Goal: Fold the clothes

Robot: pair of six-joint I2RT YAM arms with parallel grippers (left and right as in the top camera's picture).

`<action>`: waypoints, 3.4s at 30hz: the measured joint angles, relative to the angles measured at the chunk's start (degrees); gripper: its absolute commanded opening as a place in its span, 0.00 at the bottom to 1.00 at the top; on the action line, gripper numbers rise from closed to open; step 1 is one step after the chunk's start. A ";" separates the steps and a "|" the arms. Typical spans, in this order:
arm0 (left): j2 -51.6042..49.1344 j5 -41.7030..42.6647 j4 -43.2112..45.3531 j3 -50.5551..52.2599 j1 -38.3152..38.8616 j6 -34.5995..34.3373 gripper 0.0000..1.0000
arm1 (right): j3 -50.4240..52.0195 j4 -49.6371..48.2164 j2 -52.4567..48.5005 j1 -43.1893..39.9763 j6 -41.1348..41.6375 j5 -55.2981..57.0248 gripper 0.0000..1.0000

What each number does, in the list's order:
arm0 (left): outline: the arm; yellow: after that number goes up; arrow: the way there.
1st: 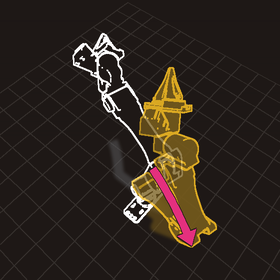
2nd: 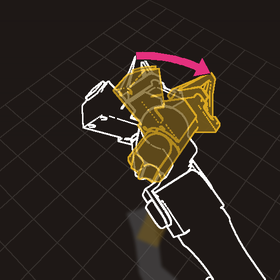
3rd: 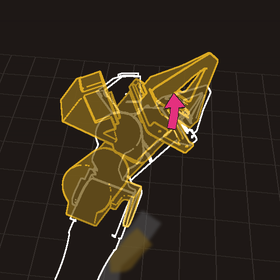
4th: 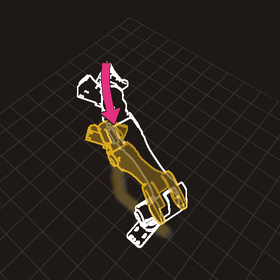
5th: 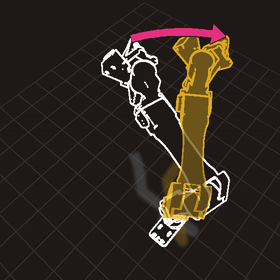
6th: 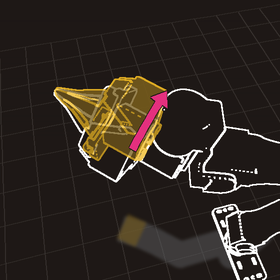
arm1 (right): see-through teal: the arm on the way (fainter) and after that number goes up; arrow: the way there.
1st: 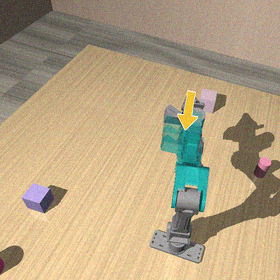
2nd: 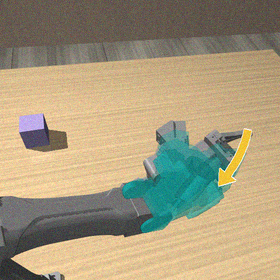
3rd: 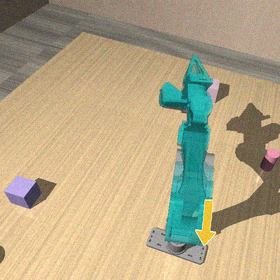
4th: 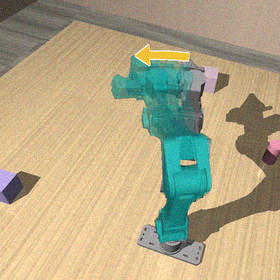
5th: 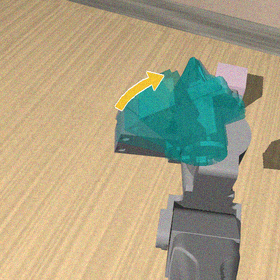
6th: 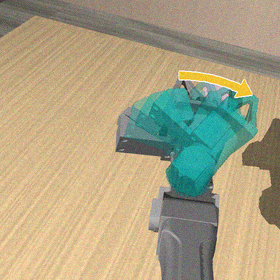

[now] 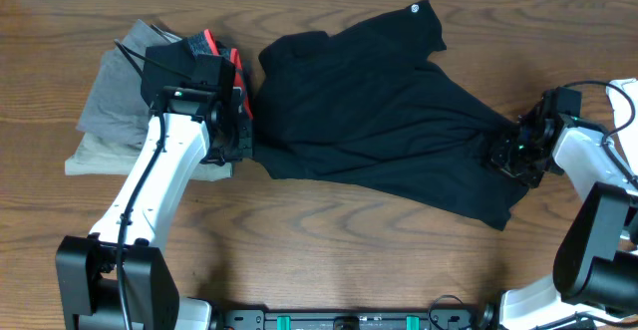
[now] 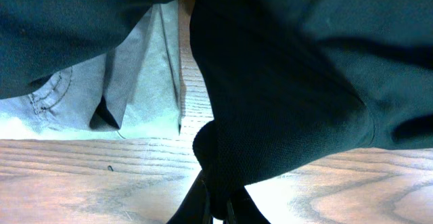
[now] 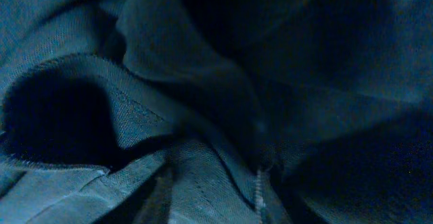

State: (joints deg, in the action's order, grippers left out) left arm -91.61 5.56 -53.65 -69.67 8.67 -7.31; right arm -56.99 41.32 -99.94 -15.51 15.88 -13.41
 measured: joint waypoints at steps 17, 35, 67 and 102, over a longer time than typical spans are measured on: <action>0.00 0.02 0.37 0.00 0.00 0.00 0.06 | 0.17 -2.05 10.84 -0.02 -5.70 -6.10 0.01; 0.00 0.02 0.98 0.00 0.00 -0.02 0.06 | 0.17 9.46 22.97 -0.02 -2.16 2.80 0.07; 0.00 0.02 1.46 0.00 0.00 -0.17 0.06 | 15.06 -14.25 15.13 -0.02 -1.53 2.73 0.40; 0.00 0.02 1.86 0.00 0.00 -0.20 0.06 | 15.13 -21.46 7.96 -0.02 -16.46 -18.45 0.33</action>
State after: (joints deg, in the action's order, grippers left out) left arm -91.61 5.58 -51.79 -69.67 8.67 -7.51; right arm -41.87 19.86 -91.98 -15.53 -0.58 -31.86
